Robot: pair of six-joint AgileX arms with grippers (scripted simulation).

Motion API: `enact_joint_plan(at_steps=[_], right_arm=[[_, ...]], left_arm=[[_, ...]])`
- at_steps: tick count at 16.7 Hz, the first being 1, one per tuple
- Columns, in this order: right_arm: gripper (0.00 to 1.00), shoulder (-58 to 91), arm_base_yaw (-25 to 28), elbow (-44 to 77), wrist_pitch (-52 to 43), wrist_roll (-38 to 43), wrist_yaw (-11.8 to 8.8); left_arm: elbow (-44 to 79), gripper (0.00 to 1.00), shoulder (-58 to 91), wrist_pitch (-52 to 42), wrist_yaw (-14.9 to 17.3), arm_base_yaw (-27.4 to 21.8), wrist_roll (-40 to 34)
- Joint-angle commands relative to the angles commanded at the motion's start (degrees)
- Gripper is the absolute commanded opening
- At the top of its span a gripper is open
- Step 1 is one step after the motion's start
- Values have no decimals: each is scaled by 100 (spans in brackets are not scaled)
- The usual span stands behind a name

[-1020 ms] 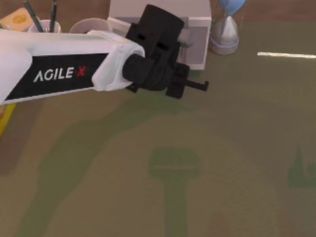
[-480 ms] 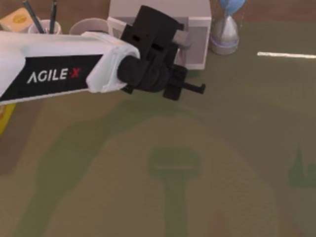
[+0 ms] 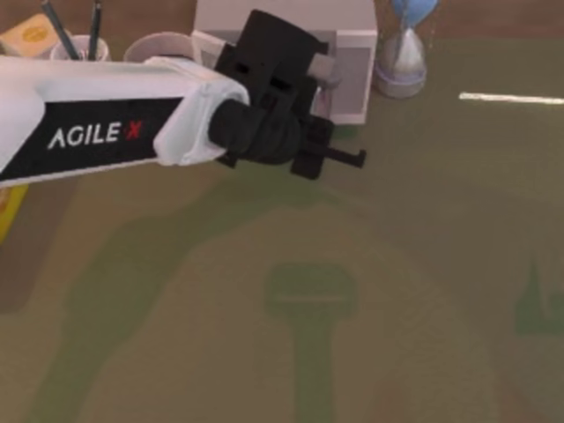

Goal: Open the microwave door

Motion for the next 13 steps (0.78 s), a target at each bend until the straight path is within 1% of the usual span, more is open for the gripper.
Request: enact_joint_plan(at_steps=[12,13], right_arm=[[100,0,0,0,0,0,0],[100,0,0,0,0,0,0]], left_arm=[[0,0,0,0,0,0,0],[14,0,11,-4,50,-52,-37]])
